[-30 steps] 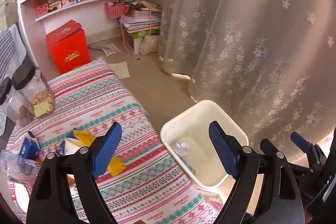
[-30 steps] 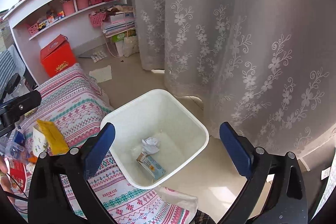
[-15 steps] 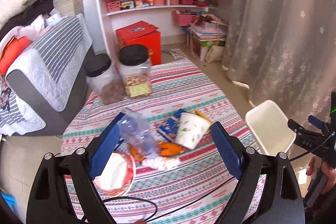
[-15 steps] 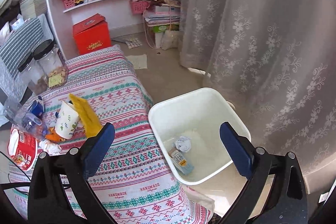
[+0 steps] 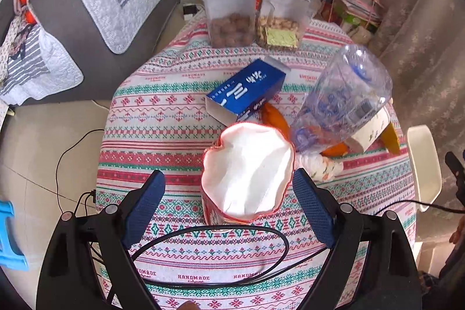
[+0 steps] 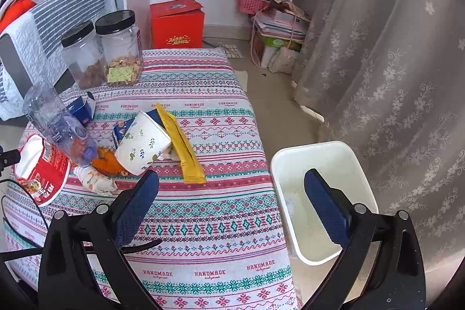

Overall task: Collect trash
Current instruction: 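Reach the left tool to the red snack cup while the right reaches the yellow wrapper, then grasp the red snack cup with the left tool while the right grasps the yellow wrapper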

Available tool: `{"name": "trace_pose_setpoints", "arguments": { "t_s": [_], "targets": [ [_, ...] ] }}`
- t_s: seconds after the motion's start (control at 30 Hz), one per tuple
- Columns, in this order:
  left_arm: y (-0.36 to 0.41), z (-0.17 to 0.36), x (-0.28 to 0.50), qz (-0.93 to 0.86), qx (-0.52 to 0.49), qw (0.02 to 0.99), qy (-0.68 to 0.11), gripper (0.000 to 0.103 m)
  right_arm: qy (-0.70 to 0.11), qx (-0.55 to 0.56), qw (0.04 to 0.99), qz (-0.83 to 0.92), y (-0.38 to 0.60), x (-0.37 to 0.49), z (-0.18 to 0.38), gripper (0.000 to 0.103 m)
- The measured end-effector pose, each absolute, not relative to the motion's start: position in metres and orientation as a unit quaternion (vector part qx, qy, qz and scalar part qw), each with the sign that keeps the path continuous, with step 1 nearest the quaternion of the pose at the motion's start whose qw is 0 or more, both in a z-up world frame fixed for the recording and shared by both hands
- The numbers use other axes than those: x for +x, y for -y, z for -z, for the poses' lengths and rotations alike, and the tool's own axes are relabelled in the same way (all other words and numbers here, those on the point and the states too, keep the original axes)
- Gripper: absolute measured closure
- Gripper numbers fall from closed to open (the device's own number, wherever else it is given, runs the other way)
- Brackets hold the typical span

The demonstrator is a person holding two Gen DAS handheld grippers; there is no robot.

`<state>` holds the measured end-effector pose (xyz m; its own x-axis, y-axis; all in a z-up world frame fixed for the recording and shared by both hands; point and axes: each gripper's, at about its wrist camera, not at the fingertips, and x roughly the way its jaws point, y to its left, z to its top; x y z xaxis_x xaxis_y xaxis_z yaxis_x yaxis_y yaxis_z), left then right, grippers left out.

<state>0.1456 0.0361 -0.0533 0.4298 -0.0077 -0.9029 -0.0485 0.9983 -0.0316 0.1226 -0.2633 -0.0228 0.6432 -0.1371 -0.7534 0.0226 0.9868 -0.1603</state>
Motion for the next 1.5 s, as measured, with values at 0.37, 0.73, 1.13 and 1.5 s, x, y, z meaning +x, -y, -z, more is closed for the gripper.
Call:
{"name": "trace_pose_setpoints", "arguments": {
  "t_s": [0.37,0.73,1.13,1.5],
  "targets": [
    [-0.013,0.097,0.155,0.015,0.074,0.814,-0.576,0.016,-0.437,-0.083,0.895,0.033,0.249,0.133,0.033,0.007],
    [-0.022,0.114,0.165,0.011,0.05,0.825,-0.563,0.018,-0.453,-0.077,0.888,0.019,0.252,0.144,0.043,0.007],
    [-0.072,0.027,0.14,0.007,-0.159,0.88,-0.448,0.033,-0.47,-0.083,0.873,-0.099,0.271,0.184,0.081,0.007],
    [-0.069,-0.024,0.118,0.054,-0.187,0.914,-0.356,0.033,-0.494,-0.108,0.857,-0.1,0.253,0.208,0.107,0.045]
  ]
}}
